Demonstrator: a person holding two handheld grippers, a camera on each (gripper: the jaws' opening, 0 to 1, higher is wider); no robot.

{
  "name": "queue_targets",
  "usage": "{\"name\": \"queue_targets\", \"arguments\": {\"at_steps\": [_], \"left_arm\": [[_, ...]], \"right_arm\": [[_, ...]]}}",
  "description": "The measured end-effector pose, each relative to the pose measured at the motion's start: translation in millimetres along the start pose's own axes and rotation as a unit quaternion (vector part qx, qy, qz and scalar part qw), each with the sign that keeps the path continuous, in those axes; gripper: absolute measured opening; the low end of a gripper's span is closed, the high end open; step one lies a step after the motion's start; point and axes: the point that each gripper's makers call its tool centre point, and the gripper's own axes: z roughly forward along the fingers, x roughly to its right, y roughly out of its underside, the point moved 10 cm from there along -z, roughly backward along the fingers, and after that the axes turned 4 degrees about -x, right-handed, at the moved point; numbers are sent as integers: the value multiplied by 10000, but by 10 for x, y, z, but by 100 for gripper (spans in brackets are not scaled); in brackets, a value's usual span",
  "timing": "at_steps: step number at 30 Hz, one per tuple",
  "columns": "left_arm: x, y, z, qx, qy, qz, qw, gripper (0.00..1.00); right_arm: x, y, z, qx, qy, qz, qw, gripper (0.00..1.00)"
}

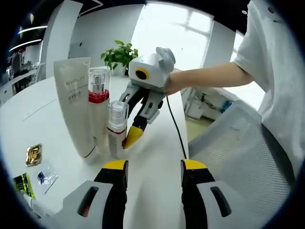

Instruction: Arrange the skincare products in the storage area until every visible bottle or jar stands upright without overlapping.

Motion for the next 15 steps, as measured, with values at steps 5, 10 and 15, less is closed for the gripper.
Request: {"name": "queue_targets", "arguments": {"at_steps": [5,10,15], "left_arm": [[0,-6,-13,18,-23,-33,10000,37],[4,-1,-29,7,-53,-45,10000,37],[25,-3,-51,-4,-85,-45,10000,37]], "right_arm": [[-6,-5,-3,-14,2,21,10000,19],[-20,-16,-18,-39,56,95,9999,19],[-40,1,-34,-86,90,168,9998,22]]}}
